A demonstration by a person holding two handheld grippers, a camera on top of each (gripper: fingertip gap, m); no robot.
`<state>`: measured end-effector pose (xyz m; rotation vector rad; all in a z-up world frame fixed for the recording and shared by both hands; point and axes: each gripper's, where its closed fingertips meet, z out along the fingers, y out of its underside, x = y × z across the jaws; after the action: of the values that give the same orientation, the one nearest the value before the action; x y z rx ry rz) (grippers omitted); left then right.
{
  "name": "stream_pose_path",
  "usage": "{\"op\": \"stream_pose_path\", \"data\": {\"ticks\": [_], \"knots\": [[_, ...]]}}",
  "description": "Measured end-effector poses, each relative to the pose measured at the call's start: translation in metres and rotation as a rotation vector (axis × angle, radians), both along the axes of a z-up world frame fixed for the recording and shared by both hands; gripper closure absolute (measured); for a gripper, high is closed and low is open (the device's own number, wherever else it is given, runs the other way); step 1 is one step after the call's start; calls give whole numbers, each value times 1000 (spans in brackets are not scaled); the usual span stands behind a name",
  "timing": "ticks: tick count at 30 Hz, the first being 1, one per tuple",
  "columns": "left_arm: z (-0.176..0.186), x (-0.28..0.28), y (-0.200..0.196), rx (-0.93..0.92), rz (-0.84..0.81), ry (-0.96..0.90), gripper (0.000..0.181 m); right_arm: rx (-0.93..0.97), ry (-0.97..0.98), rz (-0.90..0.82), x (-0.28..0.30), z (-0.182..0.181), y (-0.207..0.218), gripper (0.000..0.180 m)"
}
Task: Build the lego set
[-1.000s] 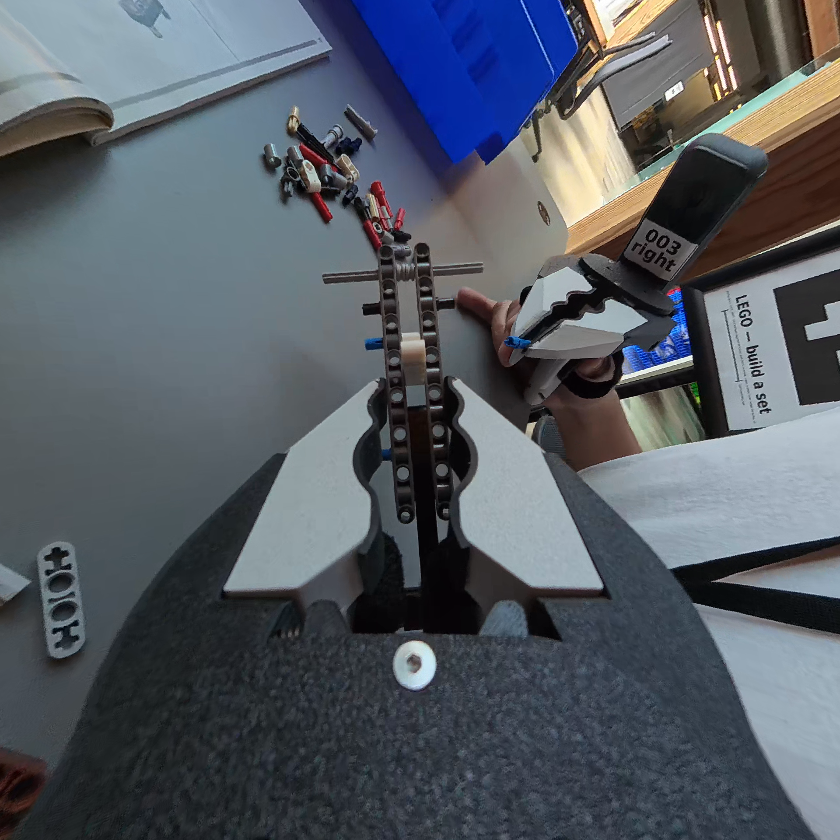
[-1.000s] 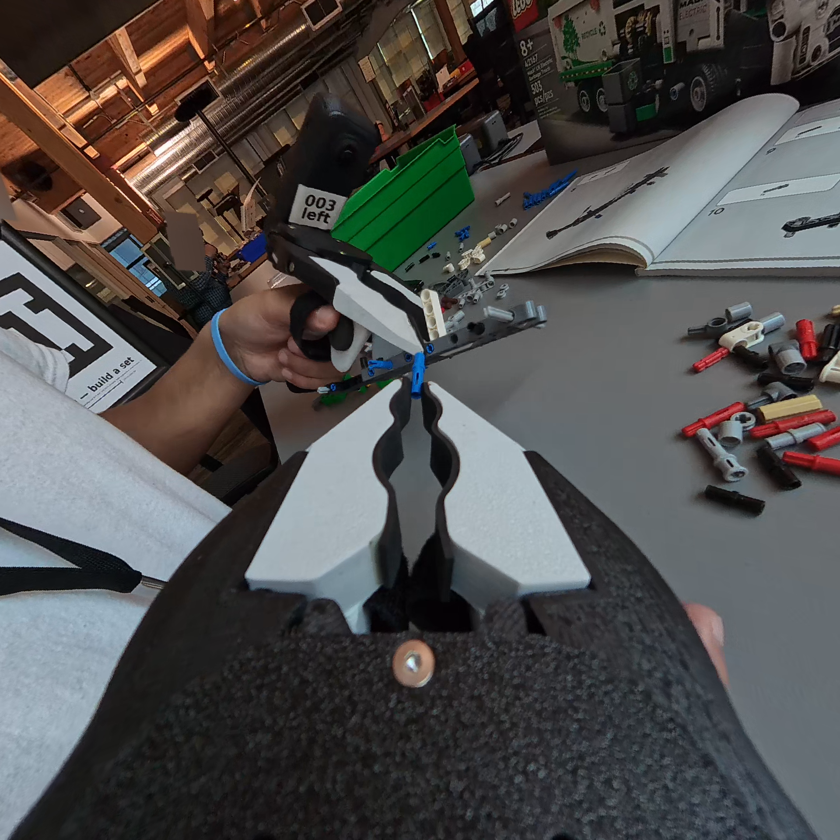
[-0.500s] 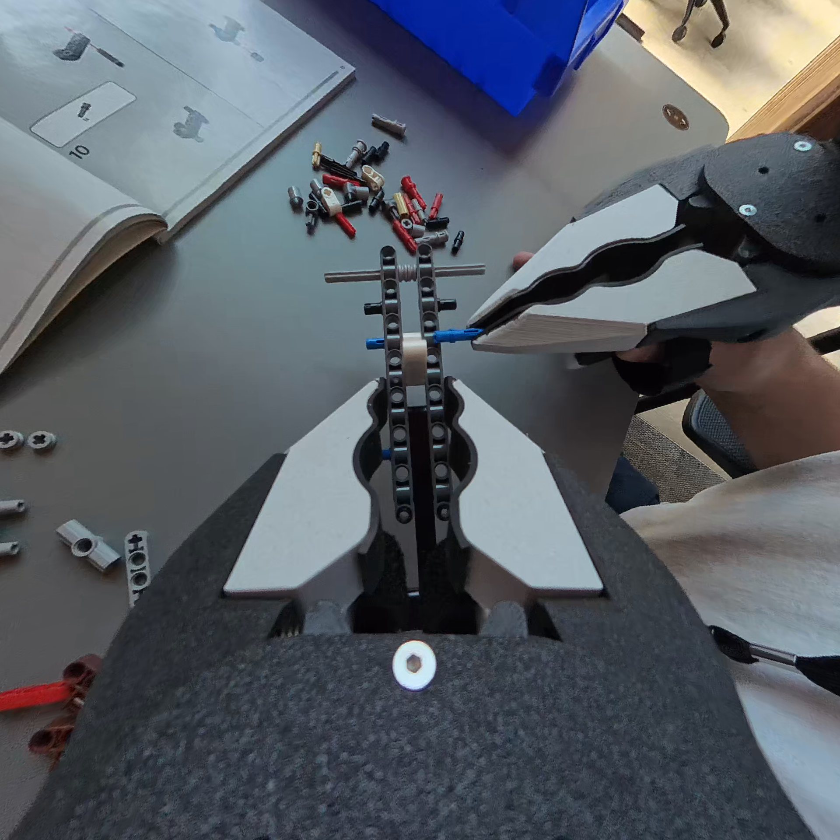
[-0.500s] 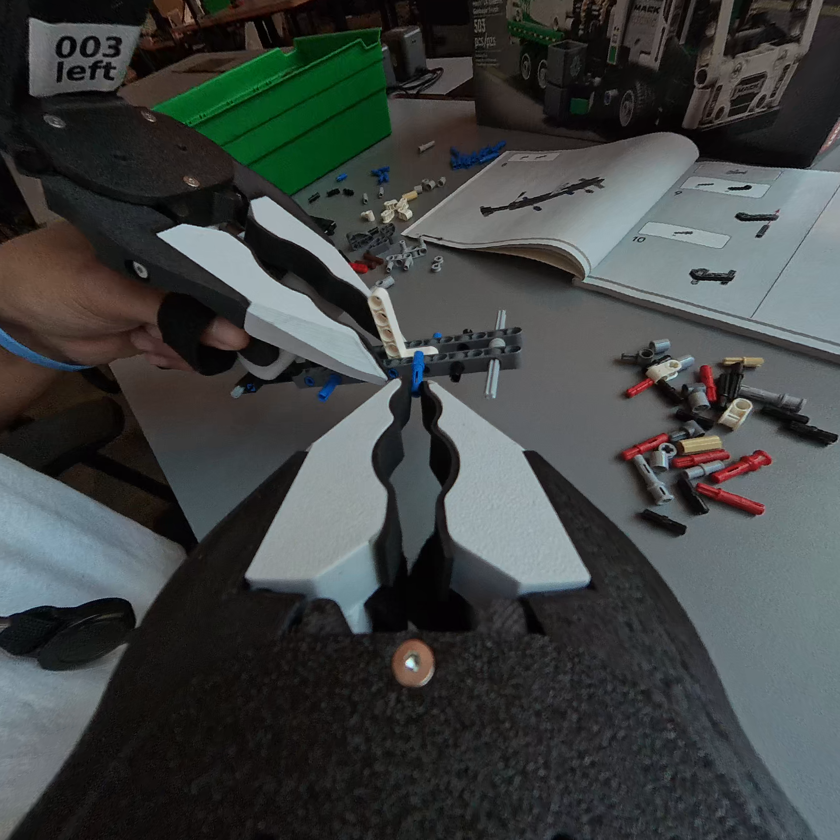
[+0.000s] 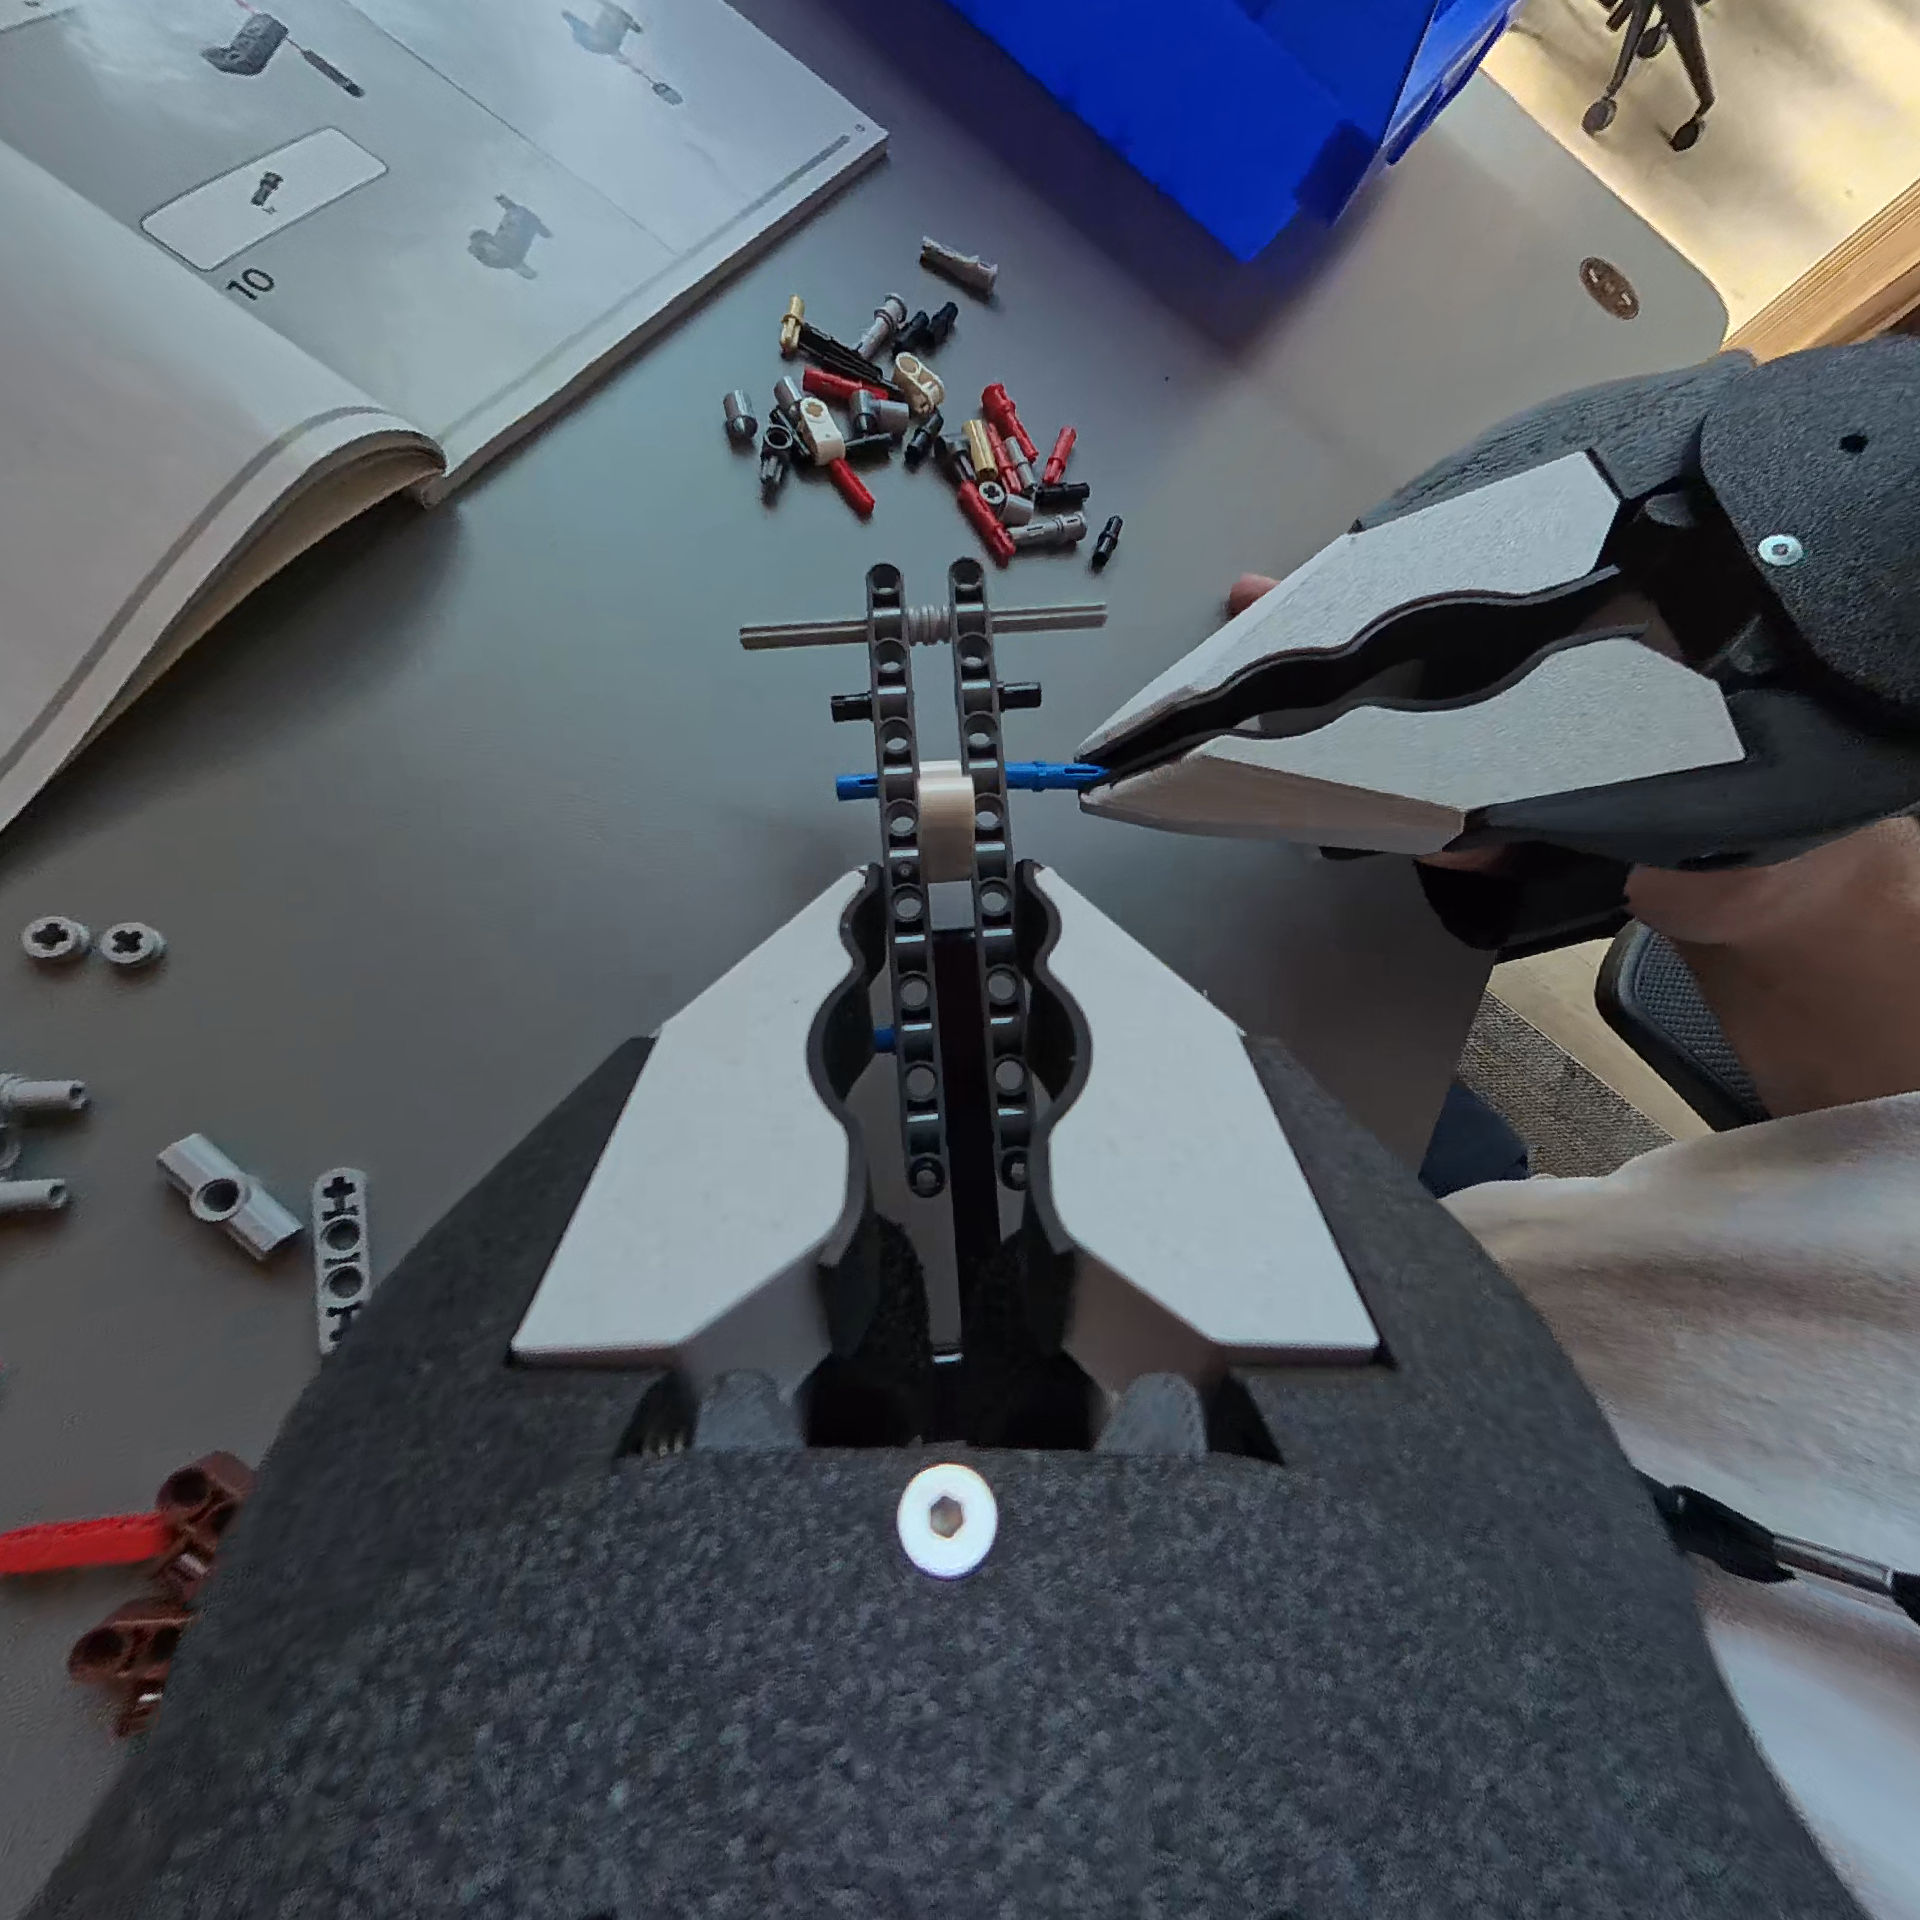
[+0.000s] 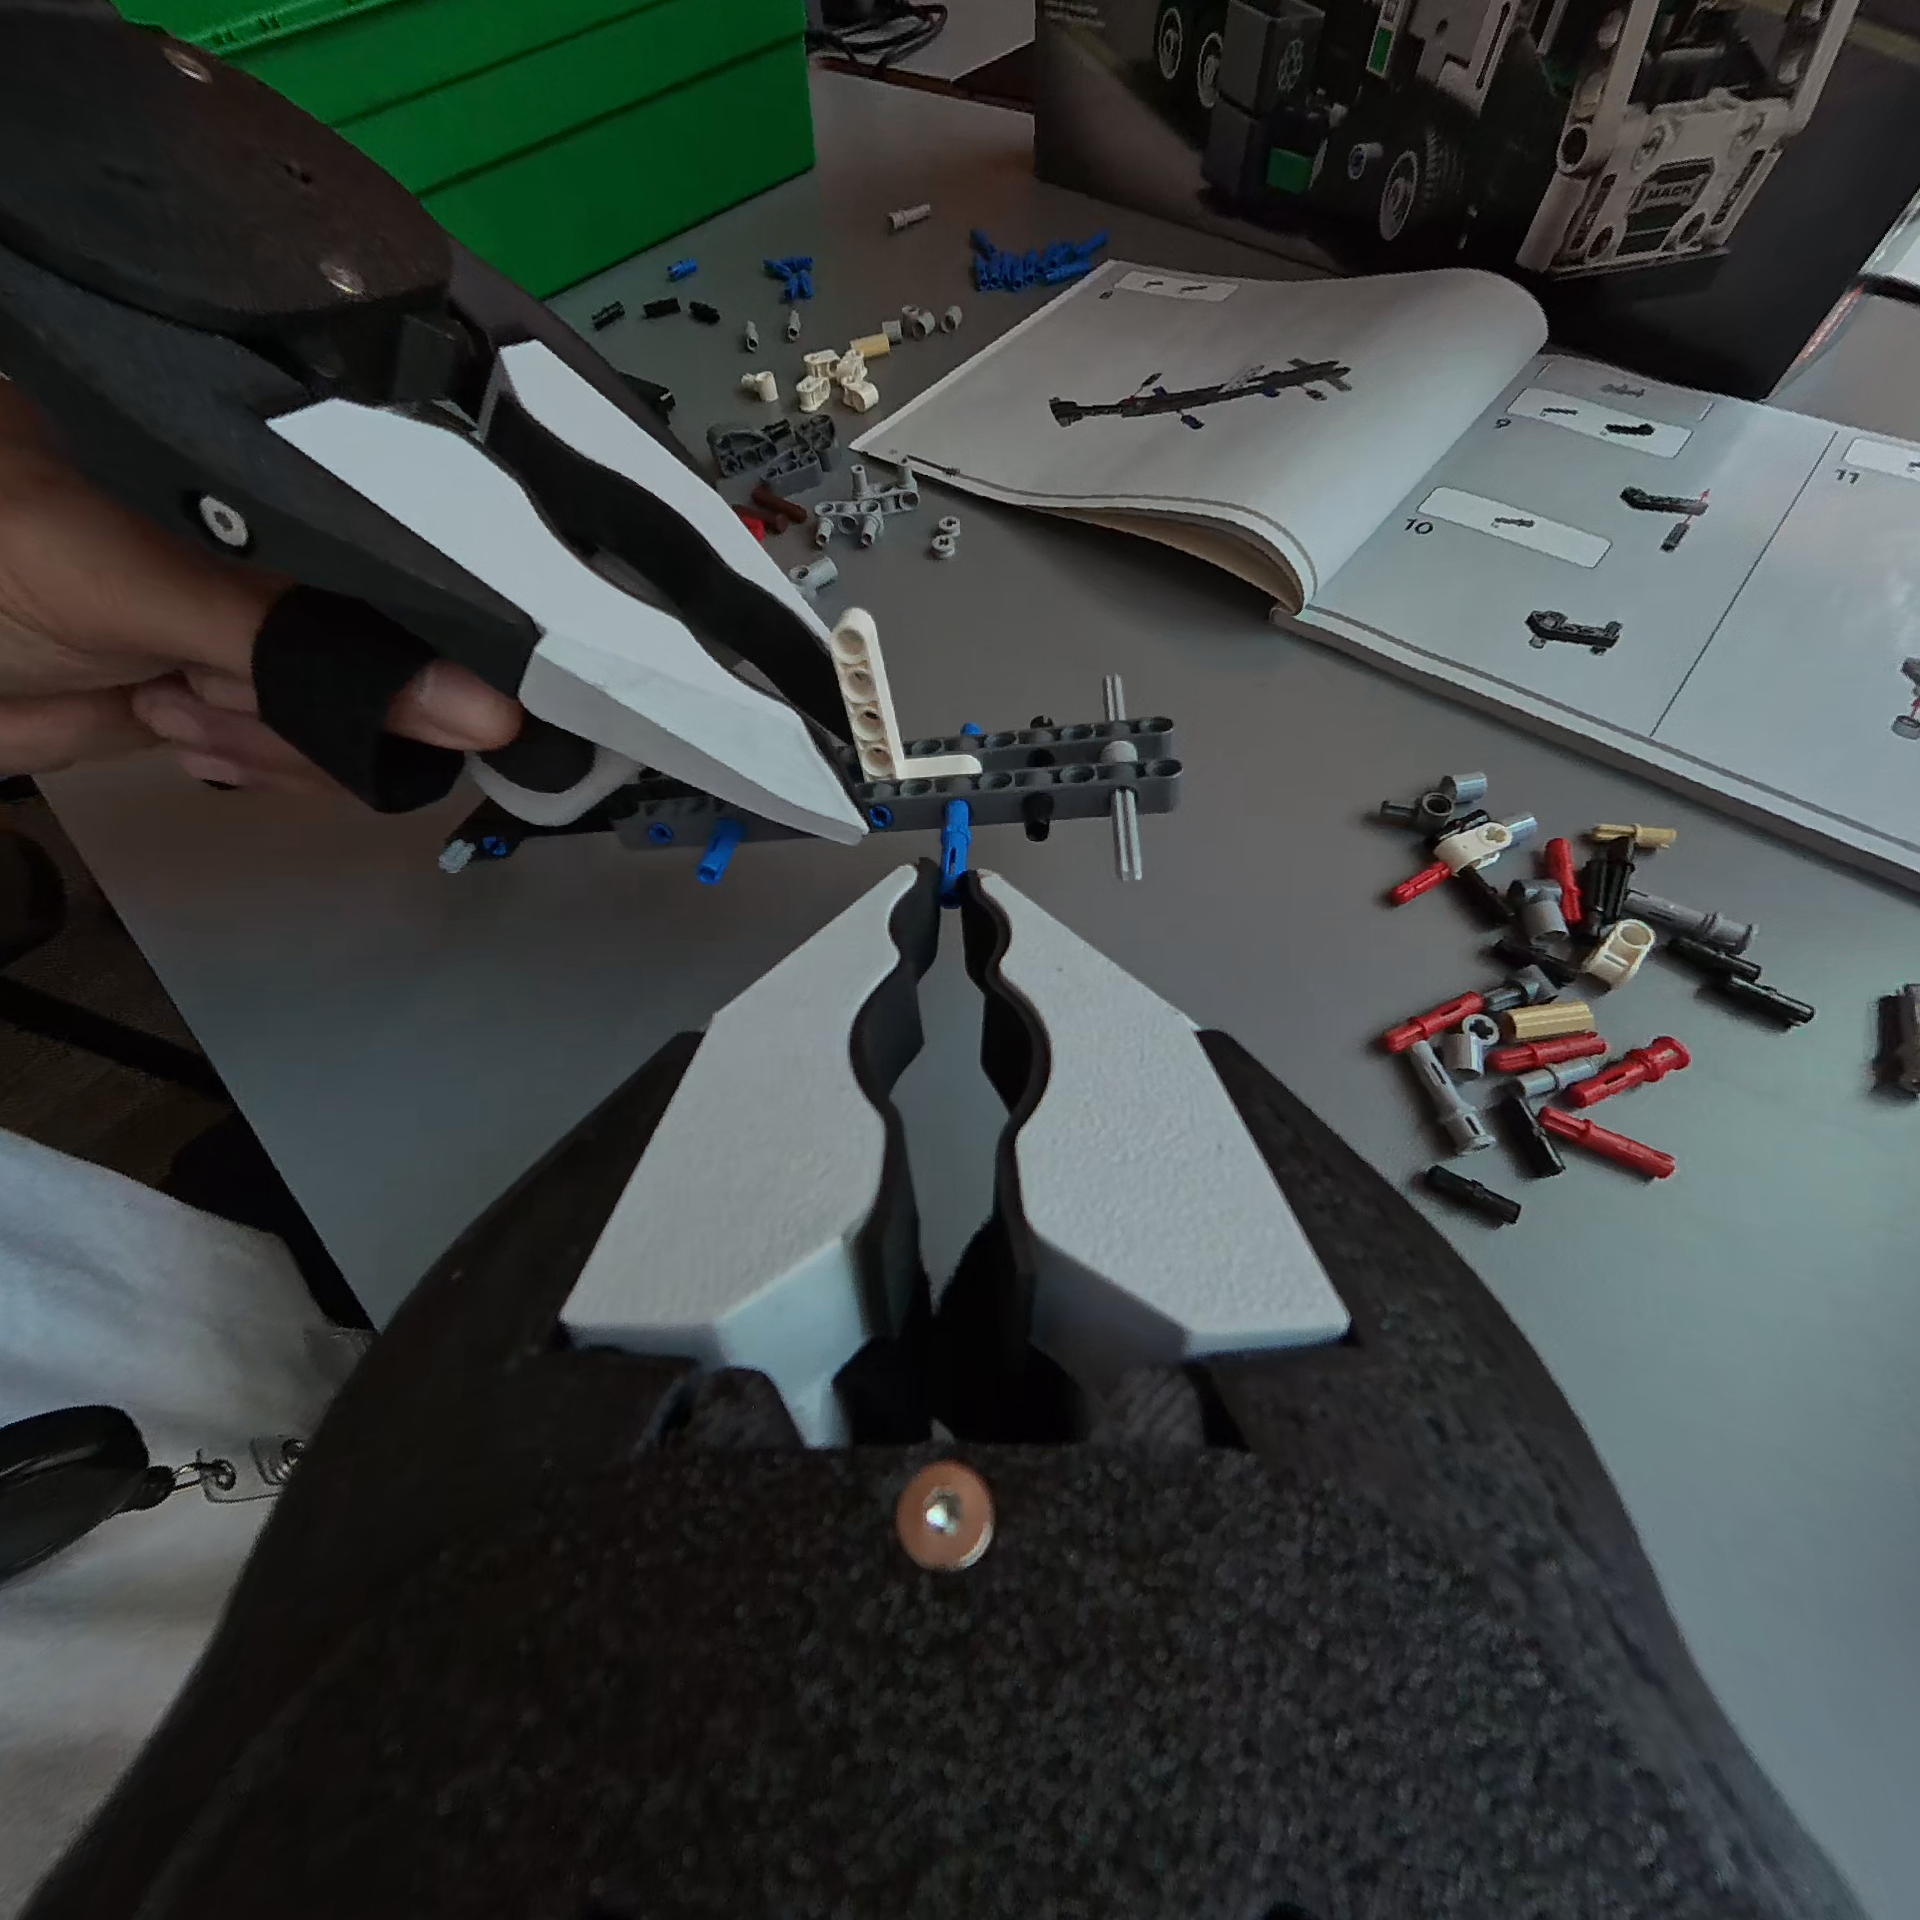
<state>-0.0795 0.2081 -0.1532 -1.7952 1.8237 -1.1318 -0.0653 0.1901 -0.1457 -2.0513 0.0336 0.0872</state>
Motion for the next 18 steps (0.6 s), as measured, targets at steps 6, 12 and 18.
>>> {"op": "stream_pose_path", "data": {"ticks": [6, 12, 18], "knots": [[-11, 1, 1, 165, -28, 16, 157, -73, -29, 0, 1, -9, -2, 177], [-19, 1, -1, 102, -51, 48, 157, -97, -54, 2, 1, -15, -3, 177], [-27, 2, -8, -114, -45, 90, 158, -108, 45, 10, 3, -19, -6, 177]]}}
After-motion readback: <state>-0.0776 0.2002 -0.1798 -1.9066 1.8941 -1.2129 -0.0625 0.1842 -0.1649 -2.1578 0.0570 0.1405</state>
